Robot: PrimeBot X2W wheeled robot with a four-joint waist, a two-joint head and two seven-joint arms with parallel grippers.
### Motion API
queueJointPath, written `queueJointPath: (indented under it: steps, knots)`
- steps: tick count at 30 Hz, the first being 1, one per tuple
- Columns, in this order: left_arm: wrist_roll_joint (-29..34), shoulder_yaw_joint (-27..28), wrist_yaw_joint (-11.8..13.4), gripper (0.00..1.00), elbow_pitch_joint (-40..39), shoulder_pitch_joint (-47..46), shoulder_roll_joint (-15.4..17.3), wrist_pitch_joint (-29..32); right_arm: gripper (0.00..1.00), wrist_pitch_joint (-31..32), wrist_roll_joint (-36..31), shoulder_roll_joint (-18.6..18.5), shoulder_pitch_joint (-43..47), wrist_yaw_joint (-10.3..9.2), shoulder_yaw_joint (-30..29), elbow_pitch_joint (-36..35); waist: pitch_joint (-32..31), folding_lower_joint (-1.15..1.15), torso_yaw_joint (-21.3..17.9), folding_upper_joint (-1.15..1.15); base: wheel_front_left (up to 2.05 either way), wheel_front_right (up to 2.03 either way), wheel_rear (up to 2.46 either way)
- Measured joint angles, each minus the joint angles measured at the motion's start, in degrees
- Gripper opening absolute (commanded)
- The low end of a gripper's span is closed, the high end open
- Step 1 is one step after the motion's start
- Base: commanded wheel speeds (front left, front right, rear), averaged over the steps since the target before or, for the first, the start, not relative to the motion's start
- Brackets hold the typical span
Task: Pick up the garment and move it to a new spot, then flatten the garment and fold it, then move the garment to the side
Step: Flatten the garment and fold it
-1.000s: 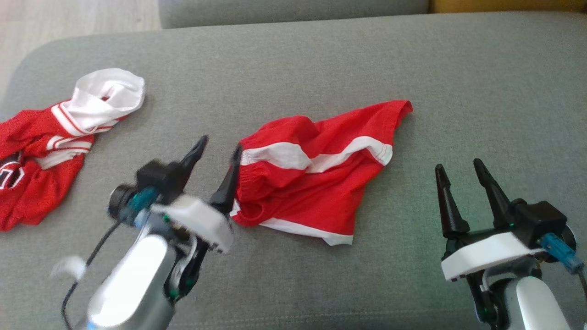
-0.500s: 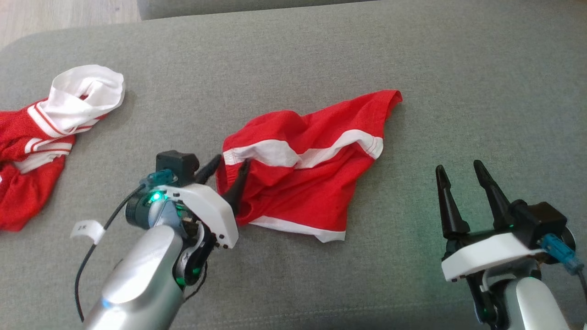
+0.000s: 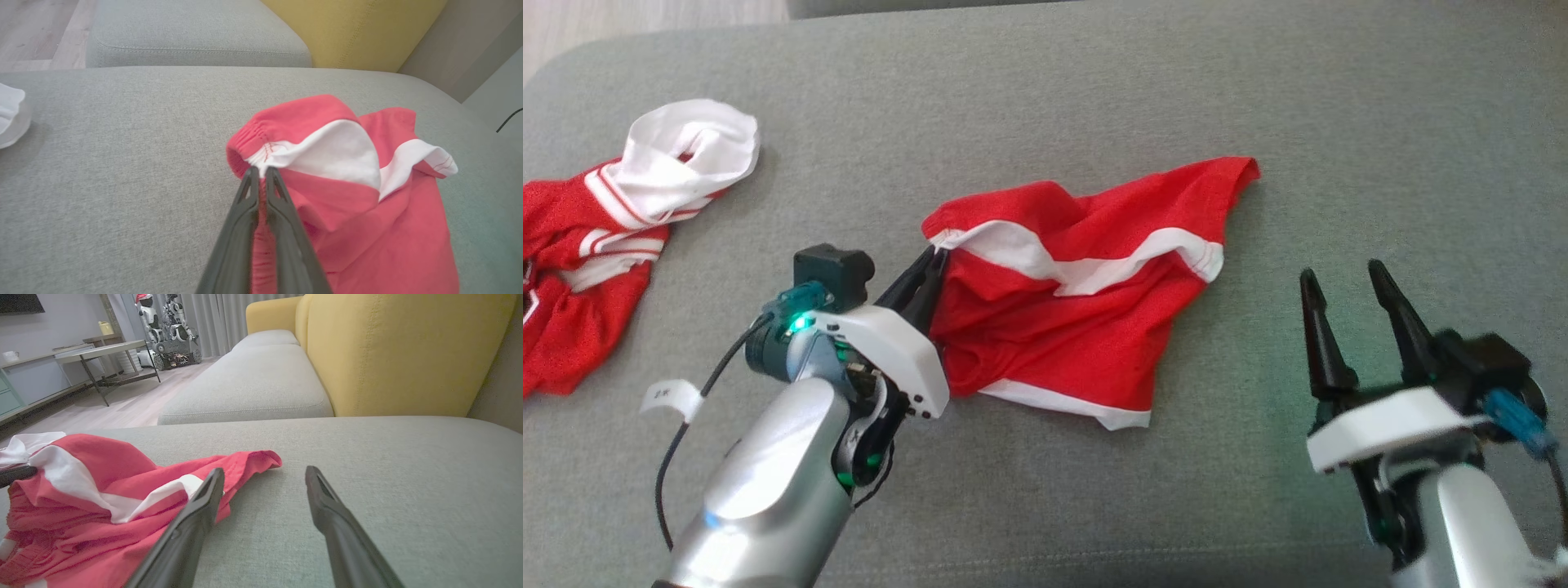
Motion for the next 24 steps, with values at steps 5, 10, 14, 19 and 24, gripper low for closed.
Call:
queueJointPath:
  steps: [5, 10, 14, 19, 24]
  knots:
    - [0.6, -0.6, 0.0, 0.00, -0.4, -1.0, -0.4, -0.5, 1.00, 0.1, -0.6, 0.0, -4.7, 0.00, 2.9, 4.9, 1.0, 0.00, 1.4, 0.00, 0.00, 0.00, 0.00]
    - [1.0, -1.5, 0.0, 0.00, -0.4, -2.2, -1.0, -1.0, 1.00, 0.2, -0.7, 0.0, -8.1, 0.00, 7.1, 11.0, 2.1, 0.00, 3.0, 0.00, 0.00, 0.00, 0.00]
    - [1.0, -1.8, 0.0, 0.00, -0.1, -2.4, -1.4, -1.6, 1.00, 0.1, -1.4, -0.1, -10.2, 0.00, 8.0, 15.1, 2.8, 0.00, 3.8, 0.00, 0.00, 0.00, 0.00]
    - [1.0, -1.9, -0.3, 0.00, 0.2, -2.7, -1.7, -2.3, 0.00, 0.0, -1.6, -0.1, -12.5, 0.00, 7.3, 18.5, 3.6, 0.00, 4.1, 0.00, 0.00, 0.00, 0.00]
    - [1.3, -1.9, -0.4, 0.00, 0.2, -3.6, -1.6, -3.7, 0.00, -0.1, -1.8, -0.1, -14.1, 0.00, 6.1, 20.8, 4.2, 0.00, 3.9, 0.00, 0.00, 0.00, 0.00]
